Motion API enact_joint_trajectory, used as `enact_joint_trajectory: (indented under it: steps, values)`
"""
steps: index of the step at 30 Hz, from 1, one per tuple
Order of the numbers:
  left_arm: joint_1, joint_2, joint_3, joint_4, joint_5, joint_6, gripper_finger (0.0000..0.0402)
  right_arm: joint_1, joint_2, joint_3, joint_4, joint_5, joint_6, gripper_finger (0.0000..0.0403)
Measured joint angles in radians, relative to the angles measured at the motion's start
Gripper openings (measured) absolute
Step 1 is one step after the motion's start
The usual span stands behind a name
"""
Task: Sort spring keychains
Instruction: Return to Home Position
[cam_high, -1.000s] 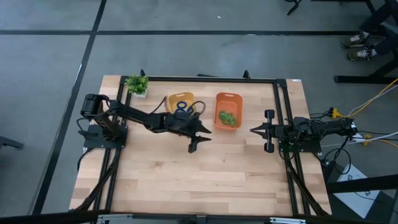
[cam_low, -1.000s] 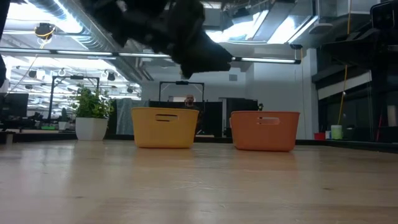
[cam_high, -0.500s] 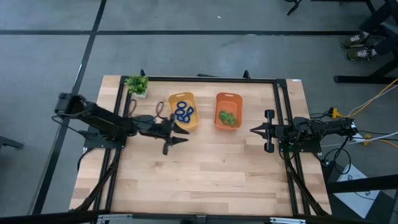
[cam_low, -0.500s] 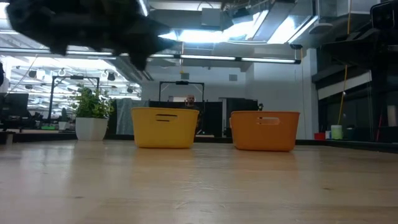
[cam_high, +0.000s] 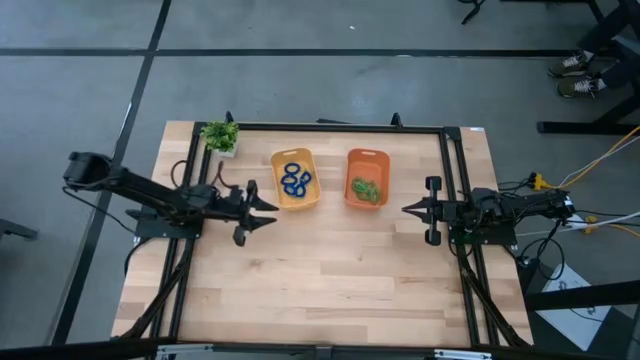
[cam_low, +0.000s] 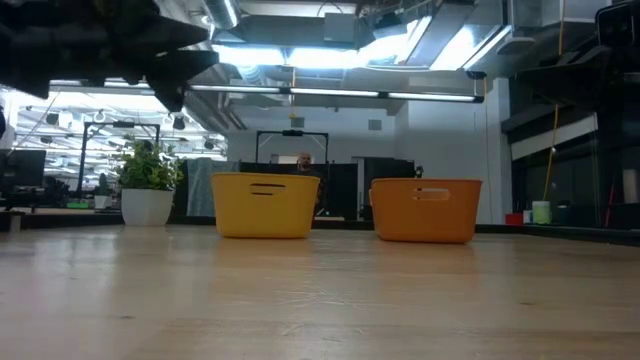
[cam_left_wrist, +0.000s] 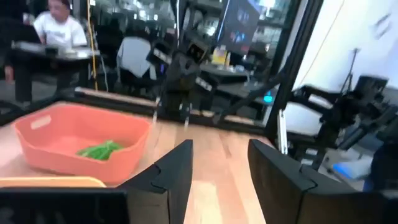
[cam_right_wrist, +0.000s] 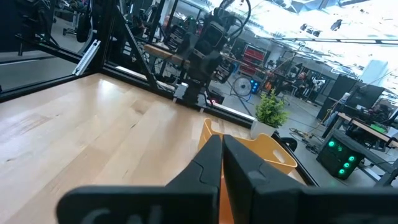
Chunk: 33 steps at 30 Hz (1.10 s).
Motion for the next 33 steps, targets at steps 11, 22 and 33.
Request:
enact_joint_trajectory:
  steps: [11,22,33]
  values:
    - [0.014,-0.152,-0.111,0.045,0.008,0.01,0.0148,0.0,0.0,0.0,0.0,0.0,0.0,0.0016]
    - [0.093,-0.486,-0.111,-0.299,0.143,0.003,0.0151,0.0,0.0,0.0,0.0,0.0,0.0,0.0016]
    - [0.095,-0.776,-0.111,-0.608,0.087,0.046,0.0152,0.0,0.0,0.0,0.0,0.0,0.0,0.0016]
